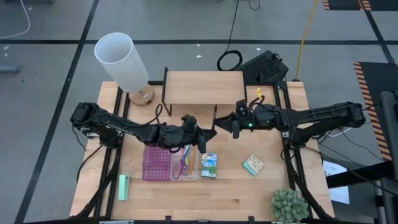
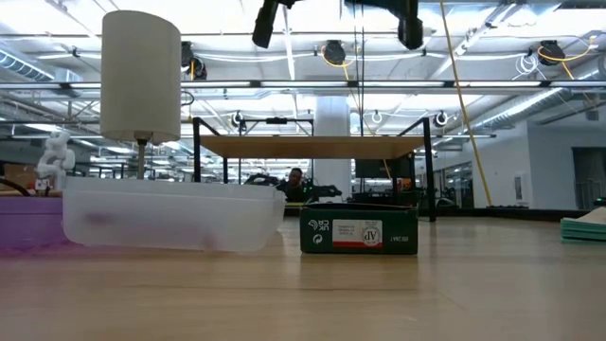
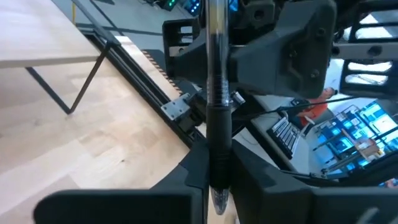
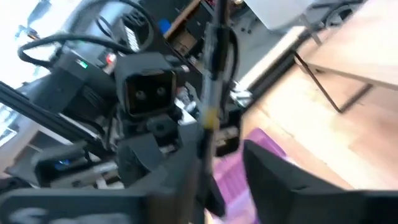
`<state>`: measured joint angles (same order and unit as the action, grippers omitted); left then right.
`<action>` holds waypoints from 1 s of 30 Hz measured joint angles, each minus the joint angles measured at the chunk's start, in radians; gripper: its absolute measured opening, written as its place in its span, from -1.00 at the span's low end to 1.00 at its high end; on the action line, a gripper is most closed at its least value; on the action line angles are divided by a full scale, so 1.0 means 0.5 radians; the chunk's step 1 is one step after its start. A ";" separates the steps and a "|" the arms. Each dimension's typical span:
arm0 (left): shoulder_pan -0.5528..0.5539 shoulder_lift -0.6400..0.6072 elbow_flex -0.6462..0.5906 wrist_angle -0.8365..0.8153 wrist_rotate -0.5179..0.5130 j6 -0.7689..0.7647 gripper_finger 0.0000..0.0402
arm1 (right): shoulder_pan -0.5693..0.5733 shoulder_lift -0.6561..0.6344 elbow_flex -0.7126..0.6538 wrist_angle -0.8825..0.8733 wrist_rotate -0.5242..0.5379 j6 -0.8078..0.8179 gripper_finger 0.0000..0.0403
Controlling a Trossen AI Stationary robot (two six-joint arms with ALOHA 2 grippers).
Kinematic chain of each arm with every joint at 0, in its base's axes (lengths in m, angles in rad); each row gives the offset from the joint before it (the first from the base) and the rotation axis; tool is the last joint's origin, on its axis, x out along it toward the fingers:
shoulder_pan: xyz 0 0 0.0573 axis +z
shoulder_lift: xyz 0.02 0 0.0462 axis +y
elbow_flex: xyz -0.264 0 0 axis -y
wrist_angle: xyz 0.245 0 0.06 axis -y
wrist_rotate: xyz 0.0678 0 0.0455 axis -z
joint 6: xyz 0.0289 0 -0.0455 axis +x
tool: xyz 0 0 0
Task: Pack school essentials
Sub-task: Put the black pen into the violet supply box
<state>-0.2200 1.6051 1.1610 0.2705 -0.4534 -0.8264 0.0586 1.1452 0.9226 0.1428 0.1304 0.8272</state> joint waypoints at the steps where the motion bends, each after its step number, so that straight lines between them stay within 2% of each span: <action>1: -0.007 -0.001 0.000 -0.011 -0.001 -0.016 -0.76 | 0.000 -0.019 0.000 -0.064 0.000 0.004 -0.27; 7: -0.071 -0.070 0.000 -0.192 -0.019 -0.094 -0.79 | 0.000 -0.192 0.000 -0.539 -0.006 0.050 0.38; 12: -0.156 -0.097 0.001 -0.514 -0.021 -0.311 -0.80 | 0.001 -0.374 0.000 -0.967 -0.006 0.014 0.69; 15: -0.225 -0.097 -0.003 -0.699 -0.018 -0.494 -0.76 | 0.001 -0.478 0.000 -1.152 -0.004 -0.032 0.75; 20: -0.315 -0.083 -0.002 -1.033 -0.019 -0.802 -0.80 | 0.000 -0.611 0.000 -1.327 -0.002 -0.176 0.73; 30: -0.388 -0.064 -0.001 -1.459 0.044 -1.218 -0.80 | 0.000 -0.789 0.000 -1.481 -0.006 -0.354 0.65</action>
<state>-0.4141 1.5732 1.1606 -0.4590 -0.4314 -1.4354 0.0586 0.7508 0.9226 -0.5976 0.1276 0.6500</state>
